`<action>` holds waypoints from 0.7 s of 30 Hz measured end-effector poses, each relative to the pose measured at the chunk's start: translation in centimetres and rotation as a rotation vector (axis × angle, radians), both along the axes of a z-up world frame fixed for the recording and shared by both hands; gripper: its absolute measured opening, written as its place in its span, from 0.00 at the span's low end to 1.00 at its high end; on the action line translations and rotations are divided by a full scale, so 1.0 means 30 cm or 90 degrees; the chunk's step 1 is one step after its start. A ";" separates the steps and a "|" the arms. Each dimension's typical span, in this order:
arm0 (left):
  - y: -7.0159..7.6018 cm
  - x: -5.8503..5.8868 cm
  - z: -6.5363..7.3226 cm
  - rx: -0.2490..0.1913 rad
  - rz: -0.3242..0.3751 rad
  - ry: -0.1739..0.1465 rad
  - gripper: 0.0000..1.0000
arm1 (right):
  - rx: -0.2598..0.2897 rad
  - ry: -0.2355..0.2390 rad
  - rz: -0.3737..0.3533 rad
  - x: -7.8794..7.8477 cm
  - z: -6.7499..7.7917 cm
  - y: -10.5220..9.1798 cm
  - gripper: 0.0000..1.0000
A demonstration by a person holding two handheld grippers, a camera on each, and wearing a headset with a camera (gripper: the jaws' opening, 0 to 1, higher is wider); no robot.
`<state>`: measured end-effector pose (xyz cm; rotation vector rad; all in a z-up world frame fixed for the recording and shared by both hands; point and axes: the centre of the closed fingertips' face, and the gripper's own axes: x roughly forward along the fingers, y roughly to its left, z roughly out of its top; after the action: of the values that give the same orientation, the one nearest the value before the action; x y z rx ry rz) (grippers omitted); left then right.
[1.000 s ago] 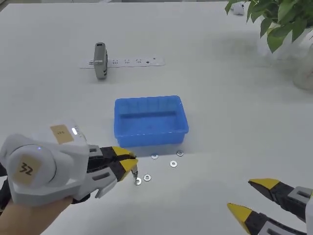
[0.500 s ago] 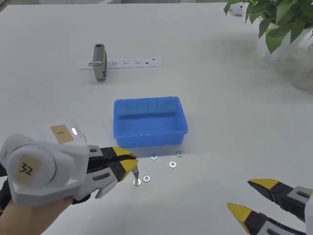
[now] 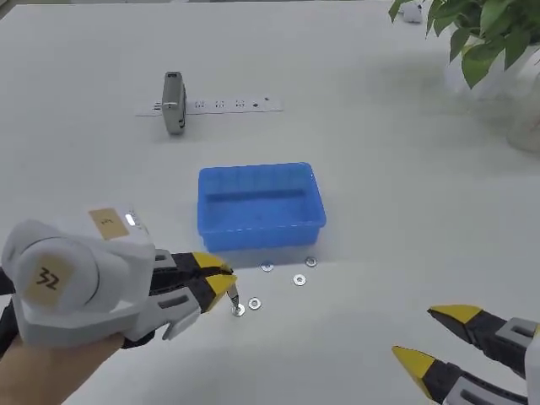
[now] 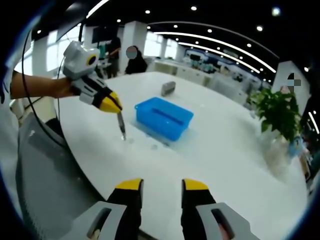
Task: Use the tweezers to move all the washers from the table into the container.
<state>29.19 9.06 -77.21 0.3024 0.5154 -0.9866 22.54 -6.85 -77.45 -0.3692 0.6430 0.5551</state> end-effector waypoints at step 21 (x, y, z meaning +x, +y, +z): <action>0.005 -0.011 -0.016 0.016 0.004 0.002 0.00 | -0.010 -0.002 0.003 -0.002 -0.002 -0.001 0.24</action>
<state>28.87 9.21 -77.70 0.3217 0.5313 -0.9750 22.49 -6.89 -77.52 -0.3859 0.6444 0.5544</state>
